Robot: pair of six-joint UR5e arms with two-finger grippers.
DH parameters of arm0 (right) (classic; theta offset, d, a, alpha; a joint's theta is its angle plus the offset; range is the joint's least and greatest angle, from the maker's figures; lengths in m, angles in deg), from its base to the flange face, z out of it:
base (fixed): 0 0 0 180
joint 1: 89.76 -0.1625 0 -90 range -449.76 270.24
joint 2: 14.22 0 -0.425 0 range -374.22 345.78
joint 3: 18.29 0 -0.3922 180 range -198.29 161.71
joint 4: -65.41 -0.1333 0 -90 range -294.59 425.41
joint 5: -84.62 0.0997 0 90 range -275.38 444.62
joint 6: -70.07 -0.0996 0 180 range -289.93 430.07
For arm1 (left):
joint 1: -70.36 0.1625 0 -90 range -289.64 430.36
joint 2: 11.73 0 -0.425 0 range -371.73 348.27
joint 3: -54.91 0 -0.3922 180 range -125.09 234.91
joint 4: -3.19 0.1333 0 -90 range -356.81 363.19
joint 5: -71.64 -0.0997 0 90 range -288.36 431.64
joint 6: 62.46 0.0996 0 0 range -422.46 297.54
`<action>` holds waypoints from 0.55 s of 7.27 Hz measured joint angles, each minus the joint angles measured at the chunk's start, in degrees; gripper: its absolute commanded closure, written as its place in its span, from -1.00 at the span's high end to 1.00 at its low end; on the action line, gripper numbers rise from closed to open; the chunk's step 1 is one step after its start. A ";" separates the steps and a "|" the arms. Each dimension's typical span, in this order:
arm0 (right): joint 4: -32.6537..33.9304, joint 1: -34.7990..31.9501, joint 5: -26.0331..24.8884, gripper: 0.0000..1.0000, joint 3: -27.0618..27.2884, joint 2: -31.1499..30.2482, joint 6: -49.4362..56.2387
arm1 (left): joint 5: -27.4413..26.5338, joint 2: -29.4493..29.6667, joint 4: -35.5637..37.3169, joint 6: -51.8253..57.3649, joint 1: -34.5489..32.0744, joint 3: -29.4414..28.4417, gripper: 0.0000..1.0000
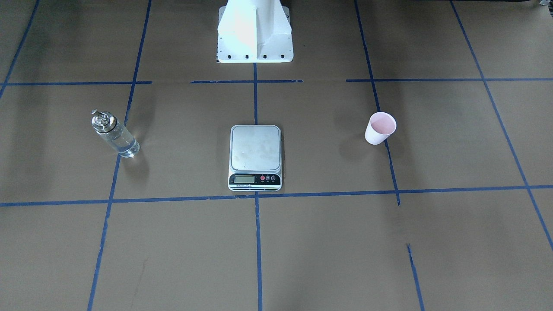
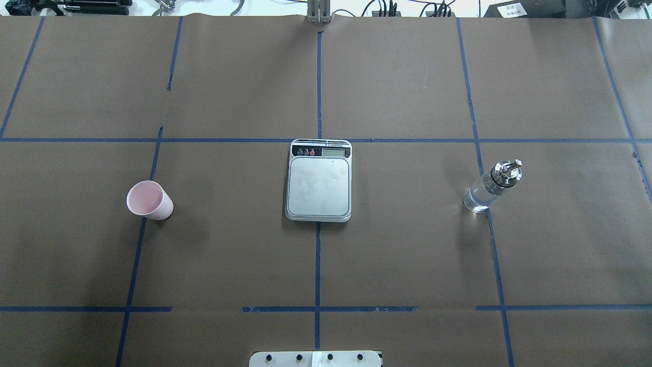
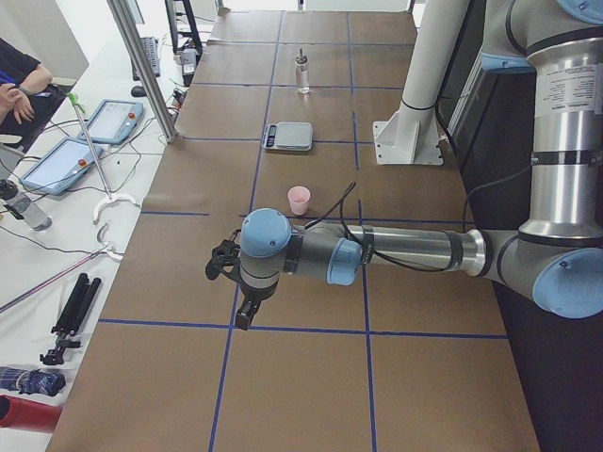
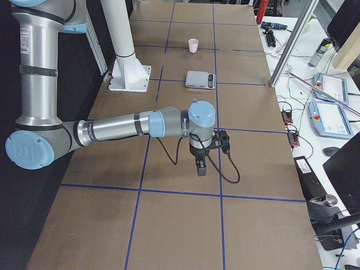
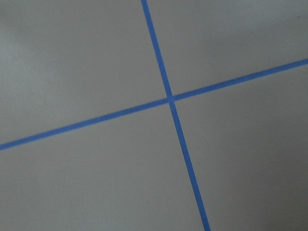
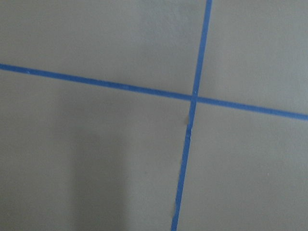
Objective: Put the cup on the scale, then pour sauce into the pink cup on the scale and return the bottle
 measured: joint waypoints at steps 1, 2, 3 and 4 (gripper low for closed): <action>-0.27 0.01 -0.02 1.00 0.39 2.50 0.02 | -0.05 0.05 -7.58 -0.09 0.00 -0.15 1.00; -1.43 0.00 -0.02 1.00 0.47 4.10 -0.03 | -0.07 0.06 -15.64 -0.16 0.00 -0.56 1.00; -3.27 -0.01 0.00 1.00 0.34 4.51 -0.04 | -0.07 0.78 -21.65 -0.24 0.03 -1.14 1.00; -5.08 -0.02 0.04 1.00 -0.01 4.52 -0.01 | 0.14 2.39 -24.62 -1.45 0.06 -2.02 1.00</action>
